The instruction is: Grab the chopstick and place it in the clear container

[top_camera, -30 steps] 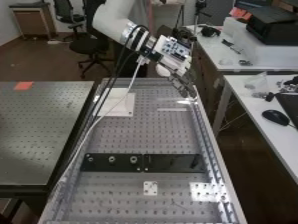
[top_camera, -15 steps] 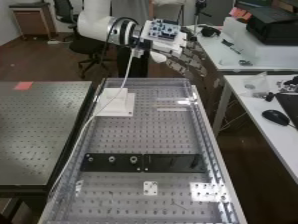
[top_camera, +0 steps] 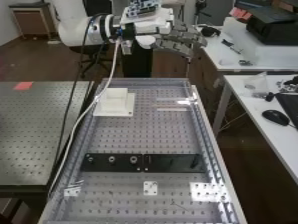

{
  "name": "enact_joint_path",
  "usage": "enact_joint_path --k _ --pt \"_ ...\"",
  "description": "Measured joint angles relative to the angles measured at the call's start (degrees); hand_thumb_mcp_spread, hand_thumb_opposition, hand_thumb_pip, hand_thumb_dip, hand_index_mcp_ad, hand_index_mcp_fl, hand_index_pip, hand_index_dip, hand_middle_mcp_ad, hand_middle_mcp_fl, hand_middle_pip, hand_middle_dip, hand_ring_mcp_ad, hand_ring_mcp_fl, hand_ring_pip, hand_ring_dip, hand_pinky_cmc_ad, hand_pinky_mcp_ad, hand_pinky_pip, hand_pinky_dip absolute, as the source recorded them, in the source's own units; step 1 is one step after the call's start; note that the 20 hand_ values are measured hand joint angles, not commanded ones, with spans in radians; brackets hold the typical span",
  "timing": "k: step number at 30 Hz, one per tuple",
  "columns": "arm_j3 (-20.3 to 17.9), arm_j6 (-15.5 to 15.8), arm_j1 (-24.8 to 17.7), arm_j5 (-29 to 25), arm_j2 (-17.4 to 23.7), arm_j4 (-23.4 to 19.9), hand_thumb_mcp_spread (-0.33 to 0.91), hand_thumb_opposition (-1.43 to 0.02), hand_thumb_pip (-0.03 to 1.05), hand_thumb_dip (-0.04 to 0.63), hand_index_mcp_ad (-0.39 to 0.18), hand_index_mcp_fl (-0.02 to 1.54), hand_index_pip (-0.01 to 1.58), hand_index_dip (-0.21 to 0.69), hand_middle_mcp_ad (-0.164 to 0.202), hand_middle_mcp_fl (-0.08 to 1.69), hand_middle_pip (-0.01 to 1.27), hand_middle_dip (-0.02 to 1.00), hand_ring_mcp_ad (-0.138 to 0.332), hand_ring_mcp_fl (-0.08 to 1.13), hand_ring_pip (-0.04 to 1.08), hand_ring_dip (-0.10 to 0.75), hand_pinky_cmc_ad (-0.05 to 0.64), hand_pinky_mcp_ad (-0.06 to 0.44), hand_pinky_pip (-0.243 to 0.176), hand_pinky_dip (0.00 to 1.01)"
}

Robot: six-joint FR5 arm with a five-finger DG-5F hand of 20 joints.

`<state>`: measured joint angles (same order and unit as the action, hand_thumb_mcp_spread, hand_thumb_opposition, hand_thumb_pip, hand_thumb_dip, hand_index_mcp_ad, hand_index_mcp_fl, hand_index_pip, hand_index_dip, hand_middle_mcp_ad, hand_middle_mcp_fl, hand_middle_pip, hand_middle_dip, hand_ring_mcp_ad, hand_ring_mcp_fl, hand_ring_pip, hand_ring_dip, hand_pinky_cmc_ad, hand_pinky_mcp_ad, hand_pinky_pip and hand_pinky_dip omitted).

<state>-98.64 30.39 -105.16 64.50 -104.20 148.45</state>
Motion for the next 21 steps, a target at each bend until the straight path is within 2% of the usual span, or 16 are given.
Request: enact_joint_path --k 1,3,6,7,9,16,18,20,21 --pt "0.0 0.7 0.3 0.8 0.1 0.0 0.2 -0.68 0.37 0.072 -0.11 0.54 0.02 0.414 0.042 0.21 0.11 0.4 0.18 0.0 0.08 0.304 0.386 0.262 -0.11 0.66" --pt "0.0 2.9 1.1 3.0 0.5 0.6 0.17 -0.68 0.34 0.031 -0.11 0.37 0.01 0.379 0.044 0.13 0.11 0.36 0.18 0.0 0.09 0.257 0.382 0.279 -0.122 0.6" --pt "0.6 7.9 2.7 5.4 1.1 4.0 0.14 -0.68 0.34 0.016 -0.11 0.16 0.01 0.314 0.044 0.05 0.11 0.33 0.178 0.0 0.08 0.197 0.386 0.295 -0.122 0.53" --pt "0.7 8.7 2.9 5.5 1.1 4.7 0.14 -0.69 0.34 0.019 -0.11 0.13 0.0 0.271 0.044 0.03 0.11 0.3 0.182 0.0 0.08 0.164 0.382 0.297 -0.122 0.49" --pt "1.2 11.5 4.0 6.2 1.3 7.6 0.14 -0.69 0.33 0.003 -0.11 0.09 0.0 0.187 0.044 0.02 0.11 0.23 0.182 0.0 0.07 0.082 0.379 0.297 -0.15 0.4" --pt "1.6 14.3 8.0 12.0 2.2 11.7 0.14 -0.69 0.31 -0.002 -0.098 0.04 0.0 0.033 0.063 0.0 0.11 0.12 0.178 0.01 0.05 -0.019 0.431 0.297 -0.155 0.25" --pt "1.9 14.4 9.0 13.0 2.2 12.5 0.14 -0.69 0.3 -0.002 -0.11 0.04 0.02 0.017 0.051 0.0 0.11 0.11 0.171 0.01 0.05 -0.035 0.429 0.295 -0.155 0.25" --pt "2.2 14.3 10.1 13.4 2.2 13.0 0.14 -0.69 0.3 -0.002 -0.089 0.04 0.02 0.019 0.075 0.0 0.11 0.1 0.178 0.01 0.05 -0.037 0.45 0.295 -0.155 0.25" --pt "2.5 14.3 10.9 13.6 2.1 13.4 0.14 -0.69 0.3 -0.002 -0.093 0.04 0.02 0.01 0.068 0.0 0.11 0.1 0.178 0.01 0.05 -0.037 0.45 0.295 -0.155 0.25"
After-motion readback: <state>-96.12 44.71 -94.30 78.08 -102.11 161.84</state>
